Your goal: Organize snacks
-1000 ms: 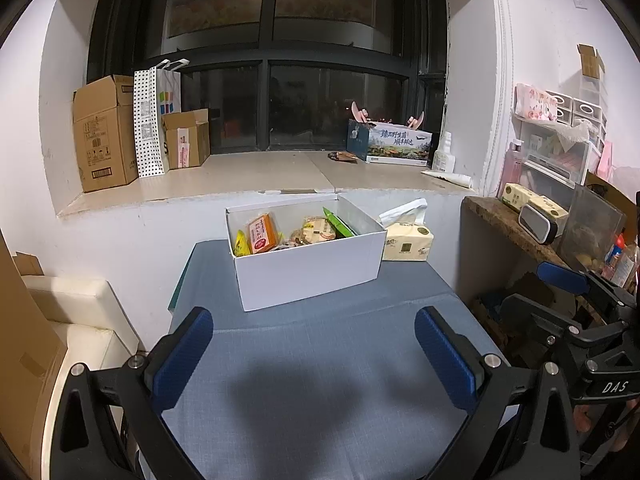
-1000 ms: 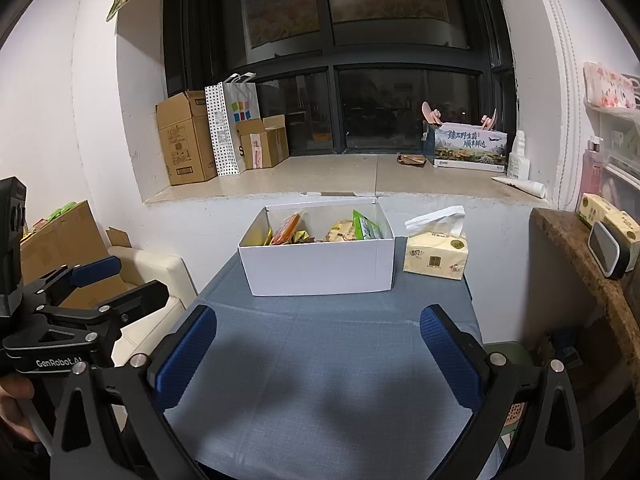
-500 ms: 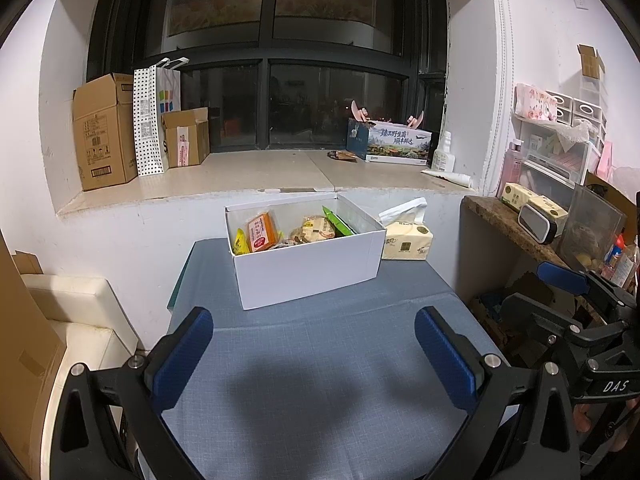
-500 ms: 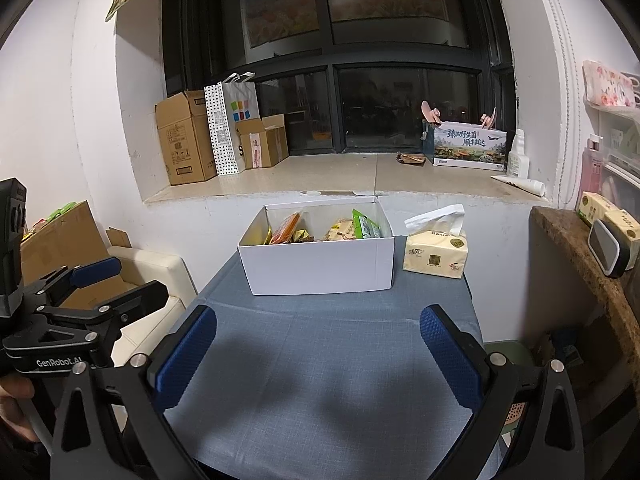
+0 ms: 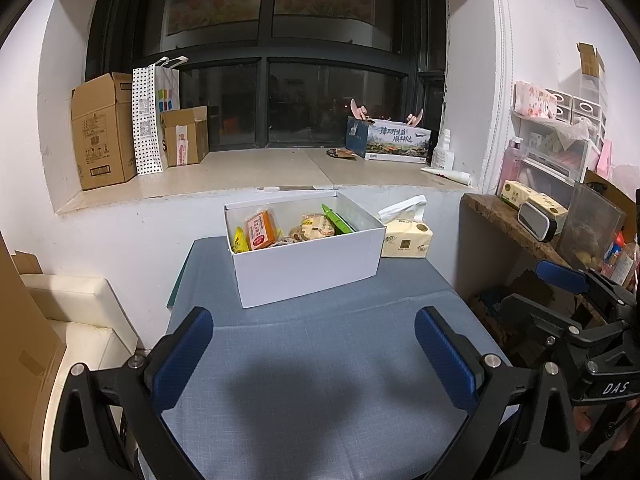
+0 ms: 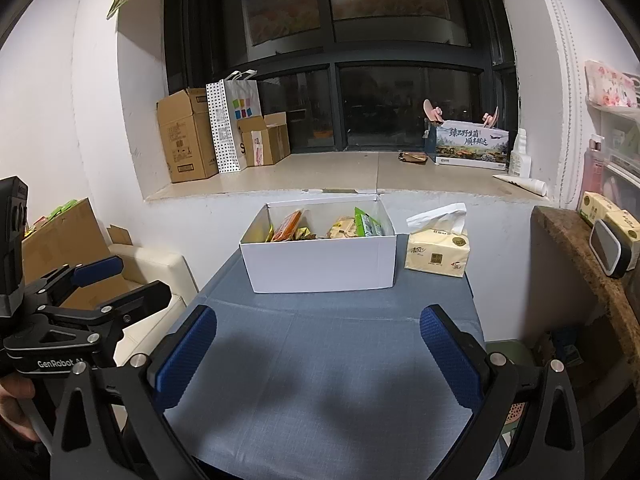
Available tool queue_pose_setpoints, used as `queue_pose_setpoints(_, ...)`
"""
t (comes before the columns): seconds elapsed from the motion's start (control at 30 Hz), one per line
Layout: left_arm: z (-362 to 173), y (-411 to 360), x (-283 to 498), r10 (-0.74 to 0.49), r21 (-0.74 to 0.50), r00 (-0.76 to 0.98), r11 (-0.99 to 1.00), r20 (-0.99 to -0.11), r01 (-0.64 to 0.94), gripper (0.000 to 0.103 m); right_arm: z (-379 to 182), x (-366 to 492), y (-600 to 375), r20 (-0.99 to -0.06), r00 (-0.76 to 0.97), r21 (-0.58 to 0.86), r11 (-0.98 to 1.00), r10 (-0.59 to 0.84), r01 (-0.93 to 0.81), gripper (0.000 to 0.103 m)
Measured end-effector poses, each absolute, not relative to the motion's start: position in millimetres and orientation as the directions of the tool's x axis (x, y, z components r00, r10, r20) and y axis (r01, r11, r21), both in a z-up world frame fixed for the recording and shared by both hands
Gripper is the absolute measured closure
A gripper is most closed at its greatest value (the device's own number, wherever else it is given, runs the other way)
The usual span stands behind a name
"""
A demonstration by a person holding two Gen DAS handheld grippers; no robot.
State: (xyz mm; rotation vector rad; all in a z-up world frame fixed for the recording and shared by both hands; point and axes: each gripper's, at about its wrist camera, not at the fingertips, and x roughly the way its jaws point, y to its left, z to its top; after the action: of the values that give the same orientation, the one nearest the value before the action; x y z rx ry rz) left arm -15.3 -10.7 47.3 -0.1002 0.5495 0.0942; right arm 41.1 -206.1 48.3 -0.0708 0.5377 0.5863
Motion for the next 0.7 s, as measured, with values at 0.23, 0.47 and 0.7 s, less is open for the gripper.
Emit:
queue_pose_setpoints(0.23, 47.0, -10.8, -15.3, 0.064, -0.070, 0.848, 0.991, -0.526, -0.117, 0.000, 47.7, 41.3, -206.2, -0.502, 0.700, 0.087, 0.835, 0.508, -0.544, 0.000)
queue_pose_setpoints(0.47, 46.5, -10.5, -15.4, 0.063, -0.068, 0.848, 0.991, -0.526, -0.116, 0.000, 47.7, 41.2, -205.9, -0.503, 0.699, 0.087, 0.835, 0.508, -0.544, 0.000)
queue_pose_setpoints(0.7, 45.4, -10.7, -15.2, 0.063, -0.068, 0.847, 0.991, -0.528, -0.116, 0.000, 43.8, 40.5, -205.4, -0.509, 0.694, 0.086, 0.833, 0.509, -0.547, 0.000)
